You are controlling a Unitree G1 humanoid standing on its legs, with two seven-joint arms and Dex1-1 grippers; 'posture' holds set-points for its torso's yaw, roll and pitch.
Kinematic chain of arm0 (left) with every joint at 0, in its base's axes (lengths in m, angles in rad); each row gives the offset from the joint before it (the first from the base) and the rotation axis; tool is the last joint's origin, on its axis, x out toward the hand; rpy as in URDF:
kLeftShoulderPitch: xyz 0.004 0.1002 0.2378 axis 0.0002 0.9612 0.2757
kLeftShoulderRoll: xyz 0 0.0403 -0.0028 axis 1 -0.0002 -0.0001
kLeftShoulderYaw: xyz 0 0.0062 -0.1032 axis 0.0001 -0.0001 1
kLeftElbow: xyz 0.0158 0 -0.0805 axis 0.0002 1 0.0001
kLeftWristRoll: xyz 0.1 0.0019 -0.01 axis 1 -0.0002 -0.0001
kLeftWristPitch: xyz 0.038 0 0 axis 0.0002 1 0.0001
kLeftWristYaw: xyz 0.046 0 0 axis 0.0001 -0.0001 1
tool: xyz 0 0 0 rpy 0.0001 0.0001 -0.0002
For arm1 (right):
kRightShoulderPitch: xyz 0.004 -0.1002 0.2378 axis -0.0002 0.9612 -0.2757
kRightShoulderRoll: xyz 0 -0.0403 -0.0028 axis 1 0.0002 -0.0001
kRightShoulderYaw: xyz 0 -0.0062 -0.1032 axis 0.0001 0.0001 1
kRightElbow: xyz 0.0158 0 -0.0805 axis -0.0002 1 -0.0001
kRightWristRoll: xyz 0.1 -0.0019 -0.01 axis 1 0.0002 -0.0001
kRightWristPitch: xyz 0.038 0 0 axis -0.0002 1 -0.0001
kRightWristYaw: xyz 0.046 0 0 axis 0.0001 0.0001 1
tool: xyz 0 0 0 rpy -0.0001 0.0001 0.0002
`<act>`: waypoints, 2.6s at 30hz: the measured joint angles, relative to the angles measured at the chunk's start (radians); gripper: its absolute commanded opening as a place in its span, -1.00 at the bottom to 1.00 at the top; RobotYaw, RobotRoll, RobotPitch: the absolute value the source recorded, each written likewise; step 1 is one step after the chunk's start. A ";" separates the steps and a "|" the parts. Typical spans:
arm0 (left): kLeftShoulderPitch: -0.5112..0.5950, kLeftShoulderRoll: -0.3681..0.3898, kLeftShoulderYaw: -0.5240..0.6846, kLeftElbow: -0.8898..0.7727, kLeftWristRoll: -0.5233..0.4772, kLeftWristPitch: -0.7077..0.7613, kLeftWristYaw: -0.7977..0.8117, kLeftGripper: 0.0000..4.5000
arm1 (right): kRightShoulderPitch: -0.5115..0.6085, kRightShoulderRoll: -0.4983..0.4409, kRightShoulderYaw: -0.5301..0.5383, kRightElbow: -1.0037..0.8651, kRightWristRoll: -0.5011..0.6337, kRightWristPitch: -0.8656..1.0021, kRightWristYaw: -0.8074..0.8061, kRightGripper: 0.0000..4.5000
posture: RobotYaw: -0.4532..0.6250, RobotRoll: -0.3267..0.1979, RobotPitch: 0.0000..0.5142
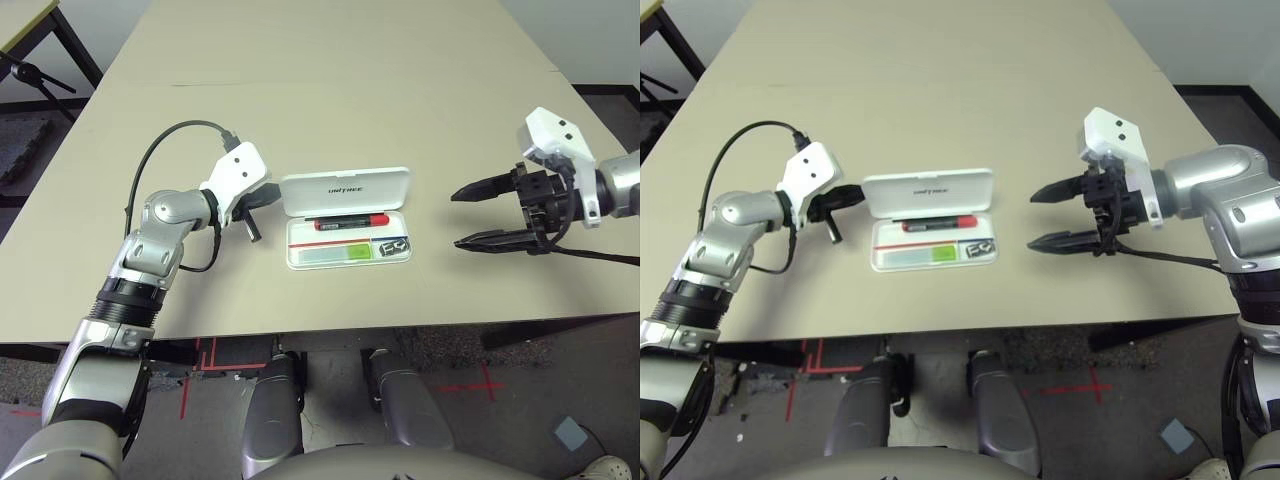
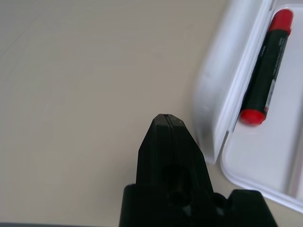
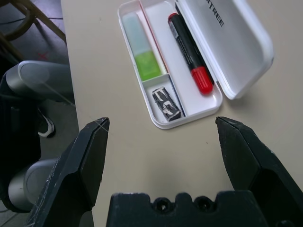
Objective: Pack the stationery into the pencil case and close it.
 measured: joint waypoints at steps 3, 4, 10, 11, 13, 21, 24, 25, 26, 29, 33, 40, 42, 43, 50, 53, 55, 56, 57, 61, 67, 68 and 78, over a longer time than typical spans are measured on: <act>0.000 -0.004 0.001 -0.005 -0.012 0.000 -0.013 -1.00 | 0.003 -0.001 0.000 0.000 0.000 -0.002 -0.003 1.00 | -0.40 0.25 -0.36; 0.000 -0.007 0.001 -0.012 -0.018 0.001 -0.018 -1.00 | 0.004 -0.001 0.000 0.000 -0.001 -0.003 -0.004 1.00 | -0.40 0.25 -0.36; 0.008 -0.029 0.000 -0.128 -0.078 0.052 -0.073 -1.00 | 0.004 -0.001 0.006 0.006 -0.012 -0.018 -0.006 1.00 | -0.39 0.25 -0.36; 0.013 -0.031 -0.002 -0.157 -0.088 0.068 -0.082 -1.00 | 0.004 -0.001 0.007 0.006 -0.013 -0.020 -0.007 1.00 | -0.39 0.25 -0.36; 0.024 -0.032 -0.017 -0.203 -0.095 0.095 -0.099 -1.00 | 0.003 -0.001 0.009 0.008 -0.017 -0.022 -0.007 1.00 | -0.38 0.25 -0.36; 0.071 -0.020 -0.107 -0.209 -0.031 0.100 -0.127 -1.00 | 0.002 0.000 0.022 0.028 -0.041 -0.041 -0.009 1.00 | -0.39 0.25 -0.36; 0.071 -0.019 -0.132 -0.185 -0.003 0.083 -0.127 -1.00 | 0.007 -0.001 0.024 0.028 -0.043 -0.050 -0.010 1.00 | -0.41 0.25 -0.37; 0.067 -0.019 -0.136 -0.177 0.003 0.076 -0.127 -1.00 | 0.011 -0.001 0.024 0.029 -0.044 -0.050 -0.010 1.00 | -0.41 0.25 -0.37; 0.062 -0.019 -0.139 -0.175 0.009 0.075 -0.128 -1.00 | 0.011 -0.001 0.025 0.030 -0.044 -0.051 -0.011 1.00 | -0.41 0.25 -0.38; 0.053 -0.019 -0.146 -0.173 0.016 0.092 -0.139 -1.00 | 0.011 -0.001 0.025 0.038 -0.051 -0.056 -0.013 1.00 | -0.41 0.25 -0.38; 0.048 -0.017 -0.160 -0.177 0.026 0.116 -0.147 -1.00 | 0.012 -0.001 0.025 0.043 -0.058 -0.065 -0.018 1.00 | -0.41 0.25 -0.38; 0.069 -0.002 -0.167 -0.252 -0.011 0.205 -0.211 -1.00 | 0.025 0.005 0.032 0.050 -0.065 -0.072 -0.031 1.00 | -0.41 0.25 -0.36; 0.071 0.000 -0.166 -0.254 -0.012 0.208 -0.213 -1.00 | 0.026 0.007 0.032 0.053 -0.065 -0.075 -0.034 1.00 | -0.42 0.25 -0.36; 0.073 -0.007 -0.158 -0.249 -0.013 0.201 -0.204 -0.92 | 0.026 0.012 0.031 0.060 -0.066 -0.083 -0.041 1.00 | -0.42 0.25 -0.35; 0.075 -0.219 0.063 -0.169 -0.145 0.190 0.015 0.05 | 0.022 0.189 -0.050 0.150 -0.041 -0.121 -0.200 1.00 | -0.42 0.25 -0.34; 0.041 -0.264 0.190 -0.167 -0.226 0.210 0.120 0.60 | 0.014 0.293 -0.112 0.199 -0.030 -0.138 -0.330 1.00 | -0.40 0.25 -0.33; 0.039 -0.270 0.248 -0.150 -0.244 0.208 0.172 0.95 | 0.011 0.336 -0.149 0.230 -0.031 -0.158 -0.409 1.00 | -0.39 0.25 -0.32; 0.036 -0.279 0.279 -0.126 -0.249 0.200 0.206 0.98 | 0.006 0.368 -0.177 0.255 -0.033 -0.174 -0.464 1.00 | -0.39 0.25 -0.32; 0.035 -0.287 0.303 -0.108 -0.250 0.189 0.232 0.98 | 0.001 0.395 -0.199 0.276 -0.033 -0.189 -0.506 1.00 | -0.39 0.25 -0.32; 0.001 -0.306 0.394 -0.012 -0.254 0.106 0.362 0.98 | -0.026 0.484 -0.278 0.392 -0.045 -0.281 -0.707 1.00 | -0.36 0.25 -0.31; -0.017 -0.306 0.502 0.131 -0.227 -0.021 0.601 0.98 | -0.063 0.540 -0.410 0.635 -0.108 -0.544 -1.043 1.00 | -0.37 0.25 -0.33; -0.018 -0.306 0.515 0.151 -0.225 -0.039 0.638 0.98 | -0.064 0.544 -0.427 0.673 -0.120 -0.590 -1.091 1.00 | -0.37 0.25 -0.33; -0.028 -0.302 0.554 0.231 -0.214 -0.143 0.811 0.98 | -0.067 0.564 -0.501 0.803 -0.107 -0.749 -1.251 1.00 | -0.44 0.25 -0.34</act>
